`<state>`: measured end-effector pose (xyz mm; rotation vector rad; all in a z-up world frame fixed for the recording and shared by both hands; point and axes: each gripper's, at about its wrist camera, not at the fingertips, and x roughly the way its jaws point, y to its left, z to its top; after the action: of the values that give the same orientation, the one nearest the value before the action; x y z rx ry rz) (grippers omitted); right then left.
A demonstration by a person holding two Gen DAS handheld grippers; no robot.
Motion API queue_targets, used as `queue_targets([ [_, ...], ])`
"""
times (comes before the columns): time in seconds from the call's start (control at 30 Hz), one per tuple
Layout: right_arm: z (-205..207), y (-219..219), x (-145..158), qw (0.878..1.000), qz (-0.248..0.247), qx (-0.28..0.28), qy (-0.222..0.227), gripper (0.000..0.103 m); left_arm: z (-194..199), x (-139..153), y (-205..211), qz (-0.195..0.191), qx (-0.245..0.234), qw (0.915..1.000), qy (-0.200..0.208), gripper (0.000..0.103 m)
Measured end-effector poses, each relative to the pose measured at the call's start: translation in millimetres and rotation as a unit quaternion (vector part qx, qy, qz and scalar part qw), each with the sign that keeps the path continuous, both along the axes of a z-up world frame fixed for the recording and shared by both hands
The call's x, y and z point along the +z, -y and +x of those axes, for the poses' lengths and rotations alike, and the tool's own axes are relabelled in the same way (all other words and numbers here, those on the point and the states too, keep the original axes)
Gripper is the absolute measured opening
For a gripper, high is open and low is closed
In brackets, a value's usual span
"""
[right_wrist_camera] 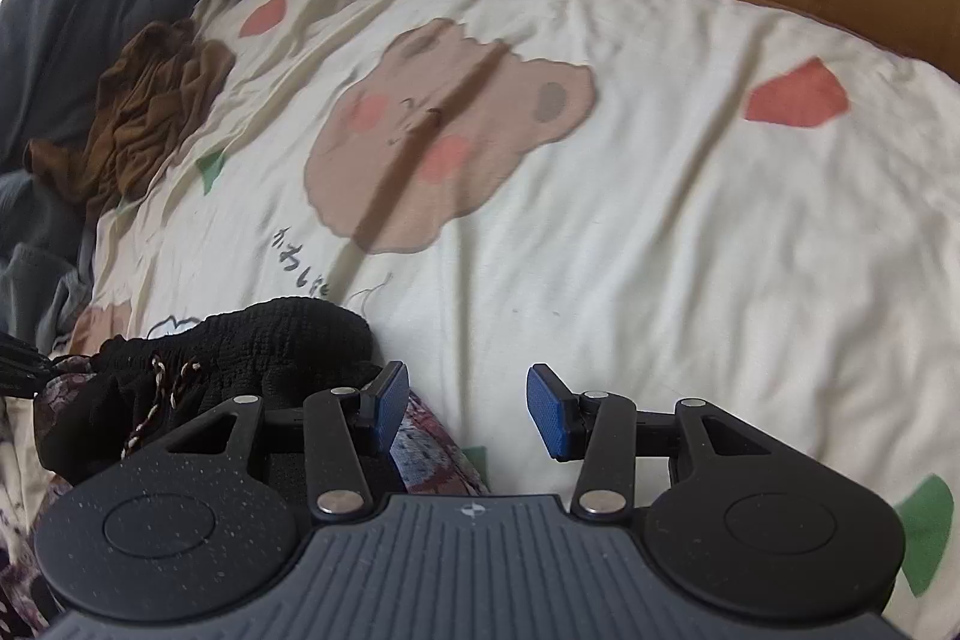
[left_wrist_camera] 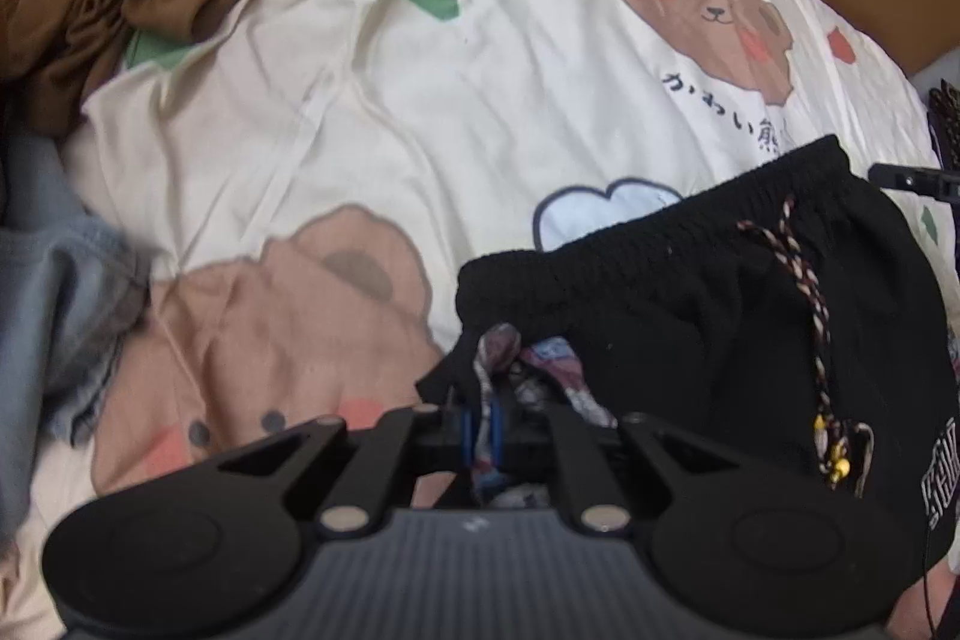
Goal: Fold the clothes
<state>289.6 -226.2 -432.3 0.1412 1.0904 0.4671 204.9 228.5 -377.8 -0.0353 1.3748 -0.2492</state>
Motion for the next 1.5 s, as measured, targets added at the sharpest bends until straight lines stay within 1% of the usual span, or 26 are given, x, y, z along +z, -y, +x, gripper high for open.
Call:
queue_targets([
  [0.23, -8.8, -38.7, -14.8, 0.997, -0.037, 0.067, 0.020, 0.051, -13.2, -2.2, -7.3, -0.007, 0.011, 0.9999, -0.008, 0.006],
  [0.33, -16.7, -48.6, -18.7, 0.994, -0.054, 0.085, 0.033, 0.051, -17.7, -1.2, -9.9, -0.009, 0.015, 0.9998, -0.008, 0.006],
  [0.43, -23.4, -52.5, -19.3, 0.993, -0.060, 0.094, 0.041, 0.051, -22.5, 0.5, -12.0, -0.010, 0.020, 0.9997, -0.007, 0.006],
  [0.63, -37.8, -67.4, -18.8, 0.986, -0.074, 0.136, 0.060, 0.051, -33.1, -0.2, -17.6, -0.012, 0.029, 0.9994, -0.011, 0.006],
  [0.83, -34.7, -81.1, -22.6, 0.982, -0.078, 0.159, 0.065, 0.051, -38.0, -1.0, -19.1, -0.014, 0.036, 0.9992, -0.009, 0.006],
  [0.87, -34.3, -82.9, -23.6, 0.981, -0.077, 0.165, 0.067, 0.047, -37.9, -0.4, -18.9, -0.014, 0.036, 0.9992, -0.008, 0.006],
  [0.93, -35.3, -84.9, -21.5, 0.979, -0.079, 0.176, 0.072, 0.020, -37.5, 3.3, -18.6, -0.012, 0.036, 0.9993, 0.000, 0.005],
  [0.97, -36.1, -85.5, -19.4, 0.978, -0.083, 0.178, 0.074, 0.013, -37.1, 6.8, -18.6, -0.011, 0.036, 0.9993, 0.007, 0.005],
  [1.0, -36.8, -86.2, -17.4, 0.977, -0.088, 0.181, 0.076, 0.009, -36.7, 10.2, -18.7, -0.010, 0.035, 0.9992, 0.014, 0.005],
  [1.03, -37.6, -86.9, -15.4, 0.976, -0.092, 0.183, 0.078, 0.007, -36.1, 14.3, -18.9, -0.010, 0.036, 0.9991, 0.022, 0.005],
  [1.07, -38.2, -87.0, -13.2, 0.975, -0.096, 0.184, 0.080, 0.006, -34.9, 19.1, -19.2, -0.011, 0.036, 0.9988, 0.031, 0.005],
  [1.17, -36.9, -71.2, 0.0, 0.981, -0.090, 0.151, 0.083, 0.005, -29.3, 33.5, -18.3, -0.018, 0.034, 0.9973, 0.062, 0.005],
  [1.3, -41.4, -54.2, 20.9, 0.979, -0.110, 0.128, 0.111, 0.005, -15.0, 49.6, -7.6, -0.030, 0.022, 0.9939, 0.104, 0.005],
  [1.5, -40.6, -16.3, 45.1, 0.982, -0.123, 0.064, 0.128, 0.005, 17.1, 56.8, 22.9, -0.051, -0.016, 0.9881, 0.144, 0.005],
])
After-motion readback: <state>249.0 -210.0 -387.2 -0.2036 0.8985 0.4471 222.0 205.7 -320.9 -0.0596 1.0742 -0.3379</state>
